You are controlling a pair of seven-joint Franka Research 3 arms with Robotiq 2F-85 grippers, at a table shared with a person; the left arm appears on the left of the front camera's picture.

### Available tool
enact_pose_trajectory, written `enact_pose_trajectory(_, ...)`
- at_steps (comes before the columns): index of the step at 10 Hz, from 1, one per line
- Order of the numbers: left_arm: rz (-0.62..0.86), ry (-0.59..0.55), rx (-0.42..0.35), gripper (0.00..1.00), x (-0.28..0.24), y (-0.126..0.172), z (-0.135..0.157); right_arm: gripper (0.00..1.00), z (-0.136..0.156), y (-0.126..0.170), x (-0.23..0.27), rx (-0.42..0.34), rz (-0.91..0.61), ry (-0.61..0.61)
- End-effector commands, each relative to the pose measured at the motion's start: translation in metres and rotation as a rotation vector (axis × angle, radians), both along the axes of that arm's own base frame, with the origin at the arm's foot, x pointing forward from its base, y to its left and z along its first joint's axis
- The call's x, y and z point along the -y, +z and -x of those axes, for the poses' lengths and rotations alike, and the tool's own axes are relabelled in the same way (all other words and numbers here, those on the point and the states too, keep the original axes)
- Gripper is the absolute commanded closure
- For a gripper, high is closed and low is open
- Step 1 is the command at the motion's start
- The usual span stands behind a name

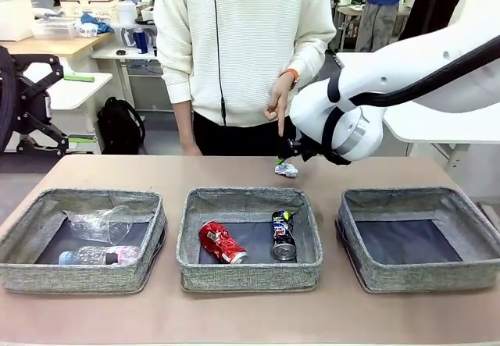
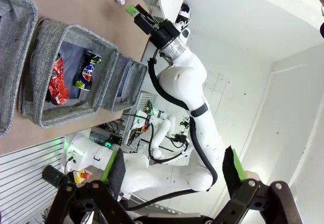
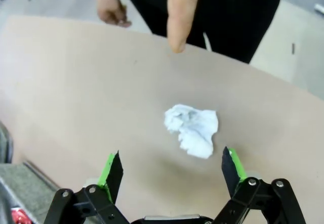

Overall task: Sort the waste into the appropriate baskets.
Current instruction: Pick up the waste item pointed out by the person.

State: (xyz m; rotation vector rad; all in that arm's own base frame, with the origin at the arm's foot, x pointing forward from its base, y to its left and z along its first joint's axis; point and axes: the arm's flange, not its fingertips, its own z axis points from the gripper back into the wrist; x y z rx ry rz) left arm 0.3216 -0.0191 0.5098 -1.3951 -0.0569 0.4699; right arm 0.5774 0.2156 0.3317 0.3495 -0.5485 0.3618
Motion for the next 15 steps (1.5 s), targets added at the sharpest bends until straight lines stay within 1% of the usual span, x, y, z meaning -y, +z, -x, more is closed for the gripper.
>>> enact_pose_trajectory(1,0.015,0.009,-0.002,0.00,0.001,0.003,0.000,0.00,-0.016,-0.017,0.002,0.039,-0.052,0.015)
enact_pose_trajectory(2,0.015,0.009,-0.002,0.00,0.001,0.003,0.000,0.00,-0.025,-0.026,-0.001,0.024,-0.076,0.022)
enact_pose_trajectory(3,0.015,0.009,-0.002,0.00,0.001,0.003,0.000,0.00,-0.031,-0.030,-0.004,0.024,-0.098,0.029)
enact_pose_trajectory(4,0.015,0.009,-0.002,0.00,0.001,0.003,0.000,0.00,-0.036,-0.033,-0.008,0.010,-0.088,0.031)
enact_pose_trajectory(8,0.015,0.009,-0.002,0.00,0.001,0.003,0.000,0.00,-0.045,-0.043,-0.018,-0.041,-0.080,0.032)
enact_pose_trajectory(9,0.015,0.009,-0.002,0.00,0.001,0.003,0.000,0.00,-0.046,-0.044,-0.019,-0.045,-0.079,0.032)
enact_pose_trajectory(10,0.015,0.009,-0.002,0.00,0.001,0.003,0.000,0.00,-0.047,-0.043,-0.018,-0.065,-0.071,0.021)
enact_pose_trajectory(11,0.015,0.009,-0.002,0.00,0.001,0.003,0.000,0.40,-0.046,-0.042,-0.018,-0.083,-0.029,0.028)
enact_pose_trajectory(12,0.015,0.009,-0.002,0.00,0.001,0.003,0.000,0.59,-0.046,-0.042,-0.018,-0.092,-0.021,0.031)
enact_pose_trajectory(13,0.015,0.009,-0.002,0.00,0.001,0.003,0.000,1.00,-0.046,-0.042,-0.018,-0.099,-0.016,0.032)
enact_pose_trajectory(15,0.015,0.009,-0.002,0.00,0.001,0.003,0.000,1.00,-0.046,-0.041,-0.017,-0.109,-0.010,0.033)
